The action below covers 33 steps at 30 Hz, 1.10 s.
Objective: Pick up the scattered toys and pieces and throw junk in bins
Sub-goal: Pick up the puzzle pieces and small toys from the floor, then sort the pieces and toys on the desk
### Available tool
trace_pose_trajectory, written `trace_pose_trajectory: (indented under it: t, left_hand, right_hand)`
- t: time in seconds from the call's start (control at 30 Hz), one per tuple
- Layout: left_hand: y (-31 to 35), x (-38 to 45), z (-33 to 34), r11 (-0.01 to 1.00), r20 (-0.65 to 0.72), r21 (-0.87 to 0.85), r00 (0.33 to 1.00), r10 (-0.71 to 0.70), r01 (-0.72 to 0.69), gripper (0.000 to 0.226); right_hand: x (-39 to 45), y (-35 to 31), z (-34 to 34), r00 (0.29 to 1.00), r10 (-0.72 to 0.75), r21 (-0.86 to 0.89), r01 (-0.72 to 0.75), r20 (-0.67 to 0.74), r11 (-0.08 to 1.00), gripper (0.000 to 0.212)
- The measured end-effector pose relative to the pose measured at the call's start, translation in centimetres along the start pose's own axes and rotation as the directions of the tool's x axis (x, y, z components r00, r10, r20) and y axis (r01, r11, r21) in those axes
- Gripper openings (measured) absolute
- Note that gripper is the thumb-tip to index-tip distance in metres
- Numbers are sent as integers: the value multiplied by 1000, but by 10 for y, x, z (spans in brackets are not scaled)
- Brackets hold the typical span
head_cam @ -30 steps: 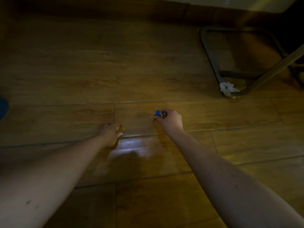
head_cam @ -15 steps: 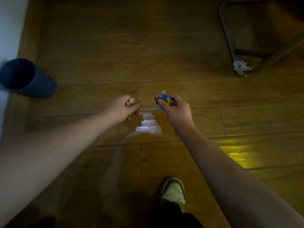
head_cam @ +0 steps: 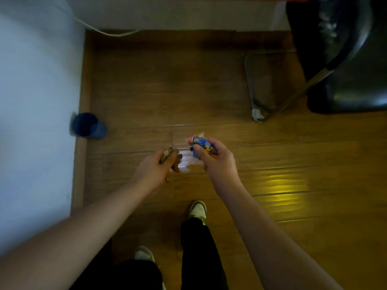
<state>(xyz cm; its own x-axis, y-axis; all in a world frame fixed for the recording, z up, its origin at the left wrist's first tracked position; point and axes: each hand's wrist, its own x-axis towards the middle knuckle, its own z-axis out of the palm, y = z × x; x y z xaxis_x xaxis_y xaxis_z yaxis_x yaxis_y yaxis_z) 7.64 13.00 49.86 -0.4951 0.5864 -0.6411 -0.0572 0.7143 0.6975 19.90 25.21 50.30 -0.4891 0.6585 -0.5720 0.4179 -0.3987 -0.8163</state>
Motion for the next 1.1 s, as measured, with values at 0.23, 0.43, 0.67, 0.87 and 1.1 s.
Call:
trace_pose_trajectory:
  t: [0.23, 0.43, 0.67, 0.87, 1.1]
  left_hand:
    - [121, -104, -62, 993, -47, -117, 998, -36, 30, 20]
    - [213, -154, -118, 985, -164, -126, 982, 95, -116, 22]
    - [285, -151, -180, 964, -185, 26, 946, 265, -264, 21]
    - [293, -90, -230, 955, -124, 18, 947, 295, -295, 24]
    - [305, -17, -280, 958, -58, -86, 961, 269, -273, 26]
  right_hand:
    - [-92, -144, -28, 999, -33, 38, 34, -20, 999, 31]
    - [-123, -246, -51, 994, -101, 118, 105, -37, 987, 22]
    - [-100, -335, -17, 985, -170, 135, 163, 36, 977, 36]
    - [-51, -369, 32, 984, -173, 143, 165, 47, 976, 31]
    - [4, -401, 66, 988, -150, 178, 142, 33, 974, 34]
